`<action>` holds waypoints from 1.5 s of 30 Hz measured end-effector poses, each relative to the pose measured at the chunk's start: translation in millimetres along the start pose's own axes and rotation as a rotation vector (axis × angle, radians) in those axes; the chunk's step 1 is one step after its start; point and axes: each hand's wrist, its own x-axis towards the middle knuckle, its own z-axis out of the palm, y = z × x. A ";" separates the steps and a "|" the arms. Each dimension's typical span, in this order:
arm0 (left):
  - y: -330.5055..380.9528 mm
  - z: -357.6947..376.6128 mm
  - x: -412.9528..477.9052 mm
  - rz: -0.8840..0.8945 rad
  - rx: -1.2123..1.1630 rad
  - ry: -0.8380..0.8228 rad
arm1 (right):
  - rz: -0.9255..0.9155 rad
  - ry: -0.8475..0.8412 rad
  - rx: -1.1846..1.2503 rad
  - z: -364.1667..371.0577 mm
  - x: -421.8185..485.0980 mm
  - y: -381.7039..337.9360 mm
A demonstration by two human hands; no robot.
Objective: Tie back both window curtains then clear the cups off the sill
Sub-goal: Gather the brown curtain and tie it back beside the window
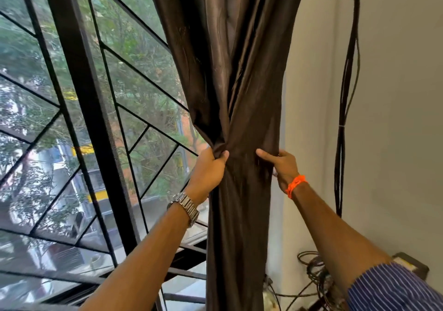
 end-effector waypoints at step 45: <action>-6.6 44.2 -6.9 -0.033 -0.356 -0.673 | -0.268 -0.023 -0.430 28.1 -93.2 -29.8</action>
